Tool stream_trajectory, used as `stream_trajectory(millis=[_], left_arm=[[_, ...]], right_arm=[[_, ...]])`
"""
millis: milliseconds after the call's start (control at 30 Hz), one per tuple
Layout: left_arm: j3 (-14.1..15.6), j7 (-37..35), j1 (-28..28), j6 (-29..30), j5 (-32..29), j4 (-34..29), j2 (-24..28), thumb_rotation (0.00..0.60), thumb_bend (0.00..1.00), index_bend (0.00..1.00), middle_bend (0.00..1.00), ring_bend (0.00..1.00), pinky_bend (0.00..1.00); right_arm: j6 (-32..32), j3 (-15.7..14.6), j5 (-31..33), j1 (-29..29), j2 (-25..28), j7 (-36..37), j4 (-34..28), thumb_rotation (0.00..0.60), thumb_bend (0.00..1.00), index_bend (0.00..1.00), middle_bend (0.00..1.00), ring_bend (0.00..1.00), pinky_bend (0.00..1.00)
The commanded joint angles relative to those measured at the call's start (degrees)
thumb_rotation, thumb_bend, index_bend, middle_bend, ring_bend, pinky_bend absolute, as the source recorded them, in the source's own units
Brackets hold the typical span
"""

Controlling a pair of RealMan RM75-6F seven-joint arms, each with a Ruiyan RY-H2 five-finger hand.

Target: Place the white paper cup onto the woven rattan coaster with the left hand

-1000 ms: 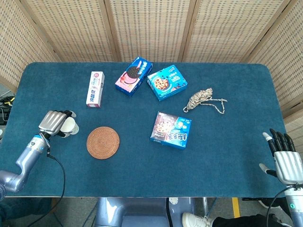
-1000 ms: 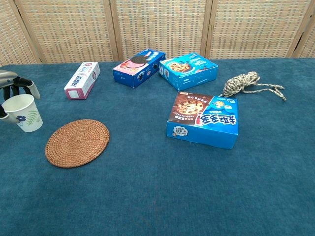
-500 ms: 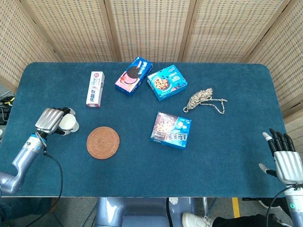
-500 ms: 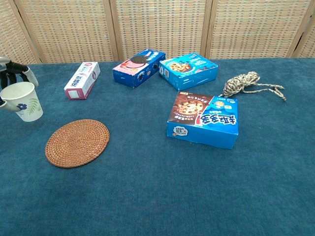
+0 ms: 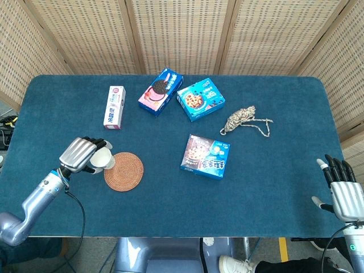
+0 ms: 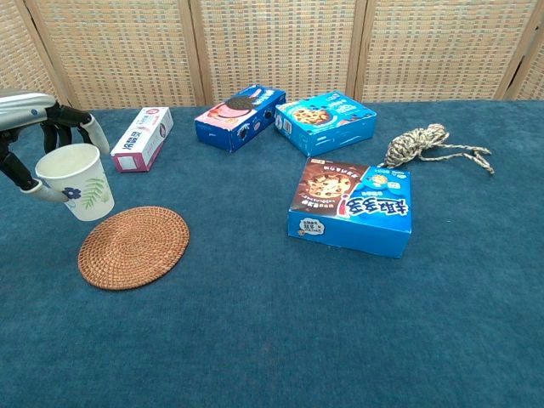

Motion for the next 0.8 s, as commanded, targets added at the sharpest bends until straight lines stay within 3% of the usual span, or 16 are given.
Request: stream_trajectory(millis=[33, 800], left_arm=[[0.1, 1.6, -0.6, -0.9, -0.8, -0.7, -1.4, 0.6, 0.0, 0.35, 0.4, 0.46, 0.45], [0.4, 6.7, -3.3, -4.8, -3.6, -1.6, -4.9, 0.6, 0.0, 0.35, 0.38, 0.45, 0.45]], right_arm=[[0.0, 0.0, 0.0, 0.0, 0.0, 0.1, 0.0, 0.6, 0.0, 0.08, 0.0, 0.0, 0.0], [-0.1, 0.1, 0.3, 0.0, 0.2, 0.1, -0.3, 0.6, 0.0, 0.08, 0.0, 0.0, 0.0]])
